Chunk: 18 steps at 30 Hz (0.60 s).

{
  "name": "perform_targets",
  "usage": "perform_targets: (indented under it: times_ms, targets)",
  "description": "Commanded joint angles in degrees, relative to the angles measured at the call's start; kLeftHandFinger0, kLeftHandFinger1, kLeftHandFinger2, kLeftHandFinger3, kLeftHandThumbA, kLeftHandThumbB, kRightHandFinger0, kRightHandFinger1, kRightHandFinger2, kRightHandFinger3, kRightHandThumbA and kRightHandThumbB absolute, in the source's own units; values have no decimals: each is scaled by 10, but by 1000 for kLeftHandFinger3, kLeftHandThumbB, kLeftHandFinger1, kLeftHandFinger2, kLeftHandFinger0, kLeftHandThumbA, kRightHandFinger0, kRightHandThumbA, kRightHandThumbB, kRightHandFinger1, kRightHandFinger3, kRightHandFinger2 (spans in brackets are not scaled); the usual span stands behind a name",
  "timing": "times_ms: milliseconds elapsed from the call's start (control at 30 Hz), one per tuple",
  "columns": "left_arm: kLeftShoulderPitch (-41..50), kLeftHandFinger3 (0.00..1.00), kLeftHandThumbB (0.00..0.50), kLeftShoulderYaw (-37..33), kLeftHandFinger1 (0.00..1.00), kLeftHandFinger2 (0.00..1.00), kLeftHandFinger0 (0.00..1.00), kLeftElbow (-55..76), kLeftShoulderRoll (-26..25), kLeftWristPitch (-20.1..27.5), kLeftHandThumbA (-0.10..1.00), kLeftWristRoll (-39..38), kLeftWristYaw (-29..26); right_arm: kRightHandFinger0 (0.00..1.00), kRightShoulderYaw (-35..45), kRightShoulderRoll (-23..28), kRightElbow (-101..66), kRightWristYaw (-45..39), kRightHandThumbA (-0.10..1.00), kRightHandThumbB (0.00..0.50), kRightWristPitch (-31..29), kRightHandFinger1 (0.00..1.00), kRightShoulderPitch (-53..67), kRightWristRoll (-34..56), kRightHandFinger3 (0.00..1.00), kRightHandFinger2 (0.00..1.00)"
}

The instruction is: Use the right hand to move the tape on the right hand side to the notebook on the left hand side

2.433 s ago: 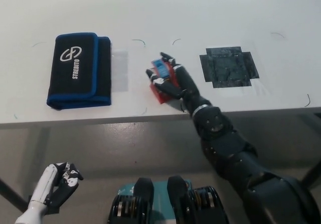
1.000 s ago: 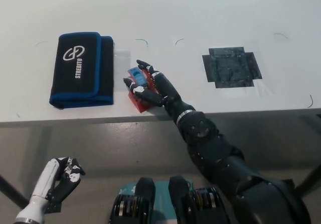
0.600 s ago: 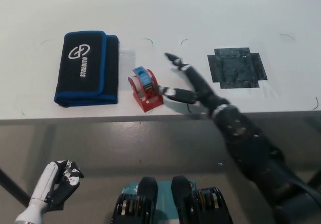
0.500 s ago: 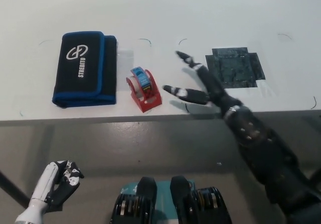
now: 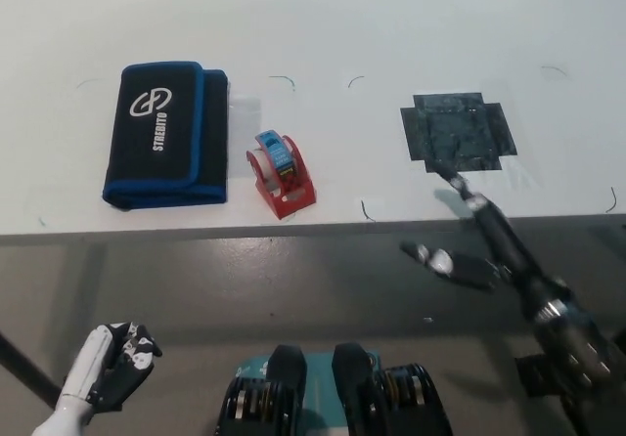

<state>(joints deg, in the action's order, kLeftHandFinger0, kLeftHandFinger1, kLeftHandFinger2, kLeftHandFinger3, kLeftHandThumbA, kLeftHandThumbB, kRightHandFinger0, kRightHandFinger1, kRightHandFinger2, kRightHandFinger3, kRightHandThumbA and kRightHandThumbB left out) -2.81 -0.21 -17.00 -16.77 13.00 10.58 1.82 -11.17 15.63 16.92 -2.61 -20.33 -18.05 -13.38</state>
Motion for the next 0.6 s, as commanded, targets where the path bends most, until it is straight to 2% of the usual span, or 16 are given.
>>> perform_targets:
  times_ms: [0, 67, 100, 133, 200, 300, 333, 400, 467, 500, 567]
  targets:
    - [2, 235, 99, 6, 0, 15, 0, 5, -4, 15, 258, -2, -7, 1000, 22, 28, -94, -18, 912, 376, 21, 1000, 62, 13, 1000, 1000]
    - [3, 235, 97, 9, 0, 17, 1, 5, -6, 17, 272, -4, -8, 1000, 22, 28, -96, -19, 930, 377, 14, 1000, 71, 11, 1000, 1000]
    - [1, 233, 94, 10, 0, 17, 7, 7, -7, 14, 258, -6, -6, 1000, 21, 34, -105, -25, 914, 361, 7, 1000, 91, 18, 1000, 1000]
    - [-2, 238, 99, 9, 6, 46, 29, 7, -6, 15, 261, -3, -7, 1000, 21, 41, -114, -27, 922, 364, -4, 1000, 114, 16, 1000, 1000]
    - [-11, 256, 93, 8, 0, 59, 15, 1, -6, 19, 260, -3, -6, 1000, 19, 47, -111, -35, 885, 364, -6, 1000, 131, 20, 1000, 1000]
    - [-24, 255, 96, 9, 13, 87, 42, -1, -10, 14, 266, -4, -4, 1000, 17, 49, -100, -39, 886, 336, -15, 1000, 137, 21, 1000, 1000]
    - [-26, 250, 100, 10, 14, 88, 44, 1, -11, 16, 265, -6, -3, 1000, 17, 49, -97, -34, 914, 348, -20, 1000, 143, 12, 1000, 1000]
    - [-29, 246, 104, 10, 20, 92, 60, 3, -12, 18, 289, -5, -3, 1000, 17, 48, -104, -38, 932, 341, -16, 1000, 149, 17, 1000, 1000]
    - [-33, 240, 120, 11, 5, 82, 47, -5, -8, 28, 311, -5, -8, 1000, 18, 49, -105, -49, 893, 336, -12, 1000, 144, 33, 1000, 1000]
    - [-35, 238, 124, 12, 0, 77, 45, -4, -5, 26, 330, -4, -12, 1000, 19, 51, -103, -54, 868, 316, -10, 1000, 136, 36, 1000, 1000]
    - [-35, 254, 123, 14, 20, 113, 62, 3, -2, 15, 339, -3, -14, 1000, 19, 51, -99, -63, 890, 319, -6, 1000, 128, 46, 1000, 1000]
